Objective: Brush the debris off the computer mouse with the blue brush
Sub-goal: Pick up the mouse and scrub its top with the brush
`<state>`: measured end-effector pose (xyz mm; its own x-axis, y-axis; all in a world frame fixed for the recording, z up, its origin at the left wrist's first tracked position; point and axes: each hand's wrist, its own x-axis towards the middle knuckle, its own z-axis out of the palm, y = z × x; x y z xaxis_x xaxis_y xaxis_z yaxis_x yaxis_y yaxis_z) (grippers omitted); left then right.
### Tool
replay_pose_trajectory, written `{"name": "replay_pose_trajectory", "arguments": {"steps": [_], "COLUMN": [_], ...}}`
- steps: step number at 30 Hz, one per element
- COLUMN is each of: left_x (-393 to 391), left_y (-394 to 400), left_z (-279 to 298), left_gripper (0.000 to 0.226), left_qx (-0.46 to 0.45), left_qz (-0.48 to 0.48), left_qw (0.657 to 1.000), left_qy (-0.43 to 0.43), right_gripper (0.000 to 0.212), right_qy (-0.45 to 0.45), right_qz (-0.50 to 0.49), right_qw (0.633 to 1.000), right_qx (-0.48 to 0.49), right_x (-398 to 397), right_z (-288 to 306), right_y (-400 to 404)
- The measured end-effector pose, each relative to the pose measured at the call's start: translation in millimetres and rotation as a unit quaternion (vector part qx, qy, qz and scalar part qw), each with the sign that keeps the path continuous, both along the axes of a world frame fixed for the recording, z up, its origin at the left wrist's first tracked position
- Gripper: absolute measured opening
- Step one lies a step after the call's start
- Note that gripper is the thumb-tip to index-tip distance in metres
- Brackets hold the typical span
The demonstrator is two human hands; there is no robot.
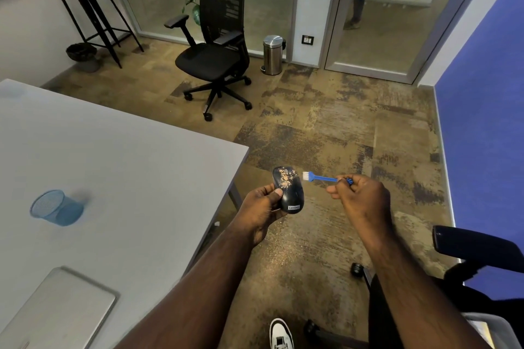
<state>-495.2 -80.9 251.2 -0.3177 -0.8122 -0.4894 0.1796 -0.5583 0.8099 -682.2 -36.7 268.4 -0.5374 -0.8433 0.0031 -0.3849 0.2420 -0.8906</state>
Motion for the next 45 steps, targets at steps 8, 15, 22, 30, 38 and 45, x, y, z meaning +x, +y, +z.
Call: {"name": "replay_pose_trajectory", "arguments": {"steps": [8, 15, 22, 30, 38, 45], "left_x": [2, 3, 4, 2, 1, 1], "left_y": [-1, -1, 0, 1, 2, 2], "left_z": [-7, -11, -14, -16, -14, -13], "left_gripper": [0.025, 0.025, 0.026, 0.025, 0.024, 0.024], "left_qx": [0.003, 0.0, -0.004, -0.003, -0.002, -0.002], "left_qz": [-0.009, -0.017, -0.026, -0.027, -0.027, -0.027], "left_qw": [1.0, 1.0, 1.0, 1.0, 1.0, 1.0], "left_qy": [-0.002, 0.003, 0.003, 0.006, 0.002, -0.005], "right_gripper": [0.013, 0.011, 0.013, 0.012, 0.013, 0.016], "right_qy": [-0.001, 0.008, -0.016, 0.013, 0.011, 0.029], "right_qz": [-0.005, 0.009, 0.012, 0.043, 0.059, 0.059], "right_qw": [1.0, 1.0, 0.999, 0.999, 0.998, 0.998], "right_qx": [0.003, 0.018, 0.039, 0.023, 0.009, -0.013], "right_x": [0, 0, -4, -9, -17, -20], "right_z": [3, 4, 2, 2, 1, 8], "right_y": [-4, -6, -9, -11, -11, -5]}}
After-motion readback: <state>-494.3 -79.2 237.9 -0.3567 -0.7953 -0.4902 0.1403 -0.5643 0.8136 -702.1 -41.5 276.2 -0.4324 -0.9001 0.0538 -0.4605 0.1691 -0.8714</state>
